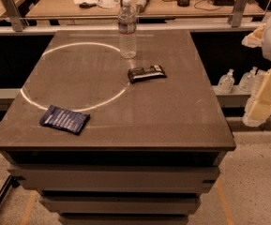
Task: Move rxbar chocolate near rxbar blueberry
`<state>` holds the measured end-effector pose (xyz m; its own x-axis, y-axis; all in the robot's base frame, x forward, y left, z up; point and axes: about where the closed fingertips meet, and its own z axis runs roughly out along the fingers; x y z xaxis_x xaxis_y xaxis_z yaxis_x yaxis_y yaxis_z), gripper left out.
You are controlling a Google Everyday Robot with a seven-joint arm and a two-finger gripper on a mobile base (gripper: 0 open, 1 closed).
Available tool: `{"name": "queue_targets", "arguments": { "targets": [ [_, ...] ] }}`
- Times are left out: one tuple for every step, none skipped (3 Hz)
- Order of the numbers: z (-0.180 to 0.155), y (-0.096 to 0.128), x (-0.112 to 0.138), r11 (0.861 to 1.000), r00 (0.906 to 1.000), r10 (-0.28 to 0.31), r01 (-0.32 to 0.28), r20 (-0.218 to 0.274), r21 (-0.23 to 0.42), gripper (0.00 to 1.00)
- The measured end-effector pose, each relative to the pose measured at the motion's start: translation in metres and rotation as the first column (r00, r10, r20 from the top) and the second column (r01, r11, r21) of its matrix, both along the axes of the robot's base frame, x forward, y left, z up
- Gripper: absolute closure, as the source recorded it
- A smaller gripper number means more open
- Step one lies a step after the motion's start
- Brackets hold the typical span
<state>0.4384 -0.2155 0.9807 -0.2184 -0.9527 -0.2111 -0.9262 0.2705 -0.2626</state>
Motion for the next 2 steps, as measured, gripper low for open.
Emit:
{"name": "queue_targets", "arguments": {
  "targets": [
    [0.0, 0.0, 0.0, 1.0, 1.0, 0.0, 0.0, 0.0, 0.0, 0.0],
    [0.004, 0.009, 0.021, 0.999, 0.9992, 0.029, -0.03, 0.027, 0.038, 0.0]
  ]
}}
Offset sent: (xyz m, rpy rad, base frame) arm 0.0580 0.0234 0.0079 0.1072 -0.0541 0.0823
